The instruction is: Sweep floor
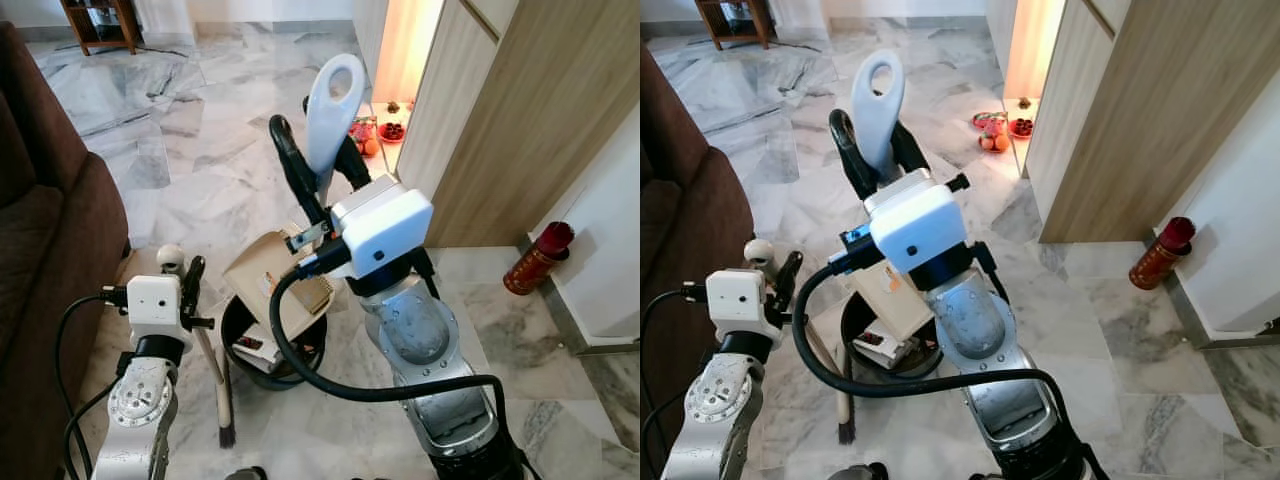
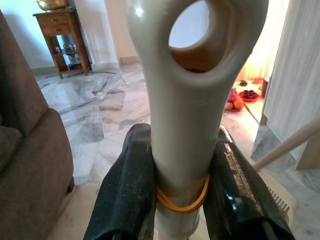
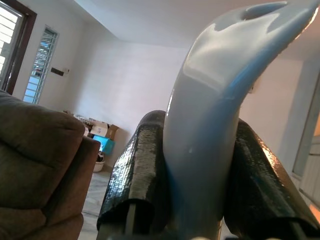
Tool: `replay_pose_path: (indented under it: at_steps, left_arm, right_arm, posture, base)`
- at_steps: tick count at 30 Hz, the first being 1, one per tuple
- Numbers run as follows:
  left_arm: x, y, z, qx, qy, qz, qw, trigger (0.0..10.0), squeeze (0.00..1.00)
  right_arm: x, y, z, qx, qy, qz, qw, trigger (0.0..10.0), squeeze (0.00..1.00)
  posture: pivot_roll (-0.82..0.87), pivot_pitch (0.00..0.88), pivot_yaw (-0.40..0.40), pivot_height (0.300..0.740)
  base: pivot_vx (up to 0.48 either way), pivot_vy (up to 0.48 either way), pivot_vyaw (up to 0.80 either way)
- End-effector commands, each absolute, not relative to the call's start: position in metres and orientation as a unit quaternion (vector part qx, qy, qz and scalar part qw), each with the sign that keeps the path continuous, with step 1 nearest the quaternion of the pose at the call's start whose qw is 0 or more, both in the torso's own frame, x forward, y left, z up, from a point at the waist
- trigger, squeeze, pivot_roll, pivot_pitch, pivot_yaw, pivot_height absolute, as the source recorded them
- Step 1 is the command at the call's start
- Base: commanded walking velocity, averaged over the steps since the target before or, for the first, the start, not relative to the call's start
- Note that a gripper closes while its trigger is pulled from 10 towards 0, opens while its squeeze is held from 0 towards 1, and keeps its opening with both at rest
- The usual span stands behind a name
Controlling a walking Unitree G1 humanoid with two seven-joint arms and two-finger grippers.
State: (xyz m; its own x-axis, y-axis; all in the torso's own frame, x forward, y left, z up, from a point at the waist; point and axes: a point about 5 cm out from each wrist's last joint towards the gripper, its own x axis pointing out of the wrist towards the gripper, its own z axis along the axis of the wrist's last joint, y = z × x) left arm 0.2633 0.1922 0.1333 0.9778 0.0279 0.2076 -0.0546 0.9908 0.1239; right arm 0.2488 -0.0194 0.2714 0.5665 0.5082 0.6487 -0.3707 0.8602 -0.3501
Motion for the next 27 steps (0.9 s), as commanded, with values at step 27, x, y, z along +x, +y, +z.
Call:
replay_pose_path:
  at_steps: [27]
  left_arm:
    - [0.264, 0.19, 0.1429, 0.069, -0.13, 0.022, 0.989, 10.0, 0.0]
  right_arm:
    - [0.2261, -0.009, 0.2878, -0.145, -0.483, 0.269, 0.821, 10.0, 0.0]
  posture:
    - [0.18, 0.182, -0.031, 0.74]
  base:
    - [0.0, 0.0, 0.0]
